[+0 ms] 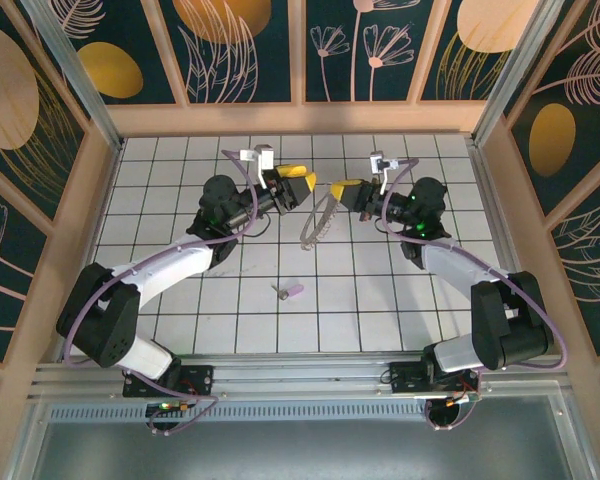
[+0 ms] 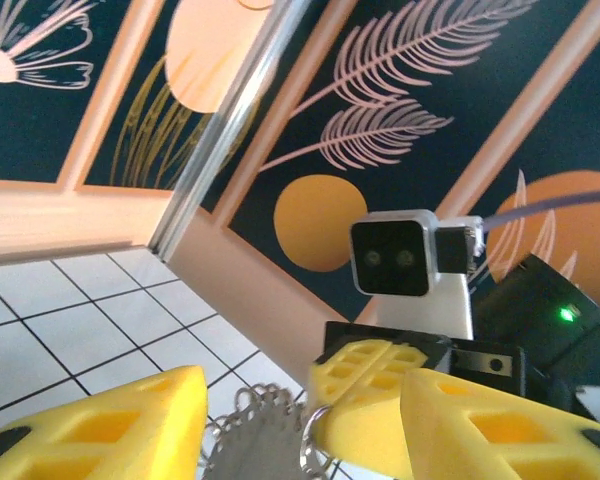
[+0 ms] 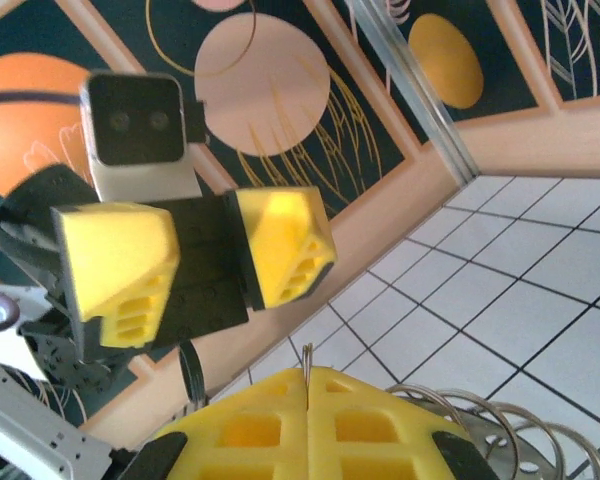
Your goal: Put the keys on the keyring
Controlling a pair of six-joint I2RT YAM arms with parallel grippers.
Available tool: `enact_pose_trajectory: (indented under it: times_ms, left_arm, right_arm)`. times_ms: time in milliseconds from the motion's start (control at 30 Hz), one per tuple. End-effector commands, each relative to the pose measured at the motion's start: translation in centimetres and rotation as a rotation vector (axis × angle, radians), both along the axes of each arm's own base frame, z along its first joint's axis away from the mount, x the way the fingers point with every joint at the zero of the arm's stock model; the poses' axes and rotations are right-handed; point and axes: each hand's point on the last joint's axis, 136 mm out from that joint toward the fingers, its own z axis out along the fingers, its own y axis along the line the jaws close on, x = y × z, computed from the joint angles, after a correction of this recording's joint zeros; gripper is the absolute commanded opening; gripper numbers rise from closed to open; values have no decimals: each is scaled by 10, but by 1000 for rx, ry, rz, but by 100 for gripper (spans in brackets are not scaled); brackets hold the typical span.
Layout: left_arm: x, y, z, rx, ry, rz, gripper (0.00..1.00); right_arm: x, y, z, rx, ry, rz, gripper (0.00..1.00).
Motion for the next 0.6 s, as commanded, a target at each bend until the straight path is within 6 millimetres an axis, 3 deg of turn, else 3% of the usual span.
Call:
enact_pose_trajectory:
  times_ms: [0, 400, 567]
  left_arm:
    - [9, 6, 4, -76, 12, 49, 54]
    - [12, 2, 0, -192, 50, 6, 64]
    - [10, 2, -3, -242, 68, -22, 61]
  right_arm:
    - [-2, -9, 31, 120, -82, -34, 0]
    - [2, -10, 54, 259, -93, 15, 0]
    - [4, -10, 51, 300, -68, 30, 0]
